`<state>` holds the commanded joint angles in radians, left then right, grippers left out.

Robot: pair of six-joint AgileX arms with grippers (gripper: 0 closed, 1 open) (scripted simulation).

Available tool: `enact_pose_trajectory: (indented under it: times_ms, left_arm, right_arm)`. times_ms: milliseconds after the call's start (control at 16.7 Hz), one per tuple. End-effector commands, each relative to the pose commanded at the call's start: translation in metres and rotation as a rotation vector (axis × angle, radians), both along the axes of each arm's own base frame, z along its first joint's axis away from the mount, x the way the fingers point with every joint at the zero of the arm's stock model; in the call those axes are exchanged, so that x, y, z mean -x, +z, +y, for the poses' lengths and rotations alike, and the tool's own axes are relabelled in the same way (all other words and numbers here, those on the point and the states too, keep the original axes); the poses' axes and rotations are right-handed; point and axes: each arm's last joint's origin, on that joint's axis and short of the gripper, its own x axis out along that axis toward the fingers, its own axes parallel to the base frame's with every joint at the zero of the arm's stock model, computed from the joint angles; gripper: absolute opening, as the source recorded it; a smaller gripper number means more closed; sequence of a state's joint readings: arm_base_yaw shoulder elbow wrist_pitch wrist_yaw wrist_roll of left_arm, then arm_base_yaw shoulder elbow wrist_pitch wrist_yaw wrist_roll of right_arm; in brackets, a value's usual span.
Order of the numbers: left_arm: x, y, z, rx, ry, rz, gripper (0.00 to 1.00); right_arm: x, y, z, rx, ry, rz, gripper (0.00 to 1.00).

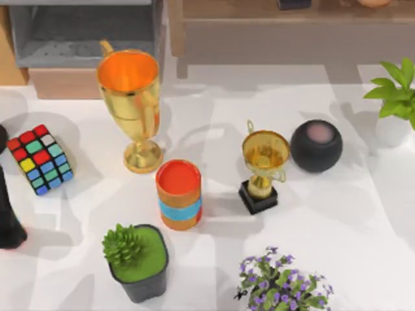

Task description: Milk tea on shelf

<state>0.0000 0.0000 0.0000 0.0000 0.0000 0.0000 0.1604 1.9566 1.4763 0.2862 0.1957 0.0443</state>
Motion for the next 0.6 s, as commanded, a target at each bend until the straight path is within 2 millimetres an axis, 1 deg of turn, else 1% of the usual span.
enact_pose_trajectory:
  times_ms: [240,300,600]
  left_arm:
    - [0.0000,0.0000,0.0000,0.000,0.000,0.000,1.00]
    - [0.0000,0.0000,0.0000,0.000,0.000,0.000,1.00]
    - [0.0000,0.0000,0.0000,0.000,0.000,0.000,1.00]
  right_arm:
    - [0.0000,0.0000,0.0000,0.000,0.000,0.000,0.98]
    - [0.0000,0.0000,0.0000,0.000,0.000,0.000,1.00]
    - [0.0000,0.0000,0.0000,0.000,0.000,0.000,1.00]
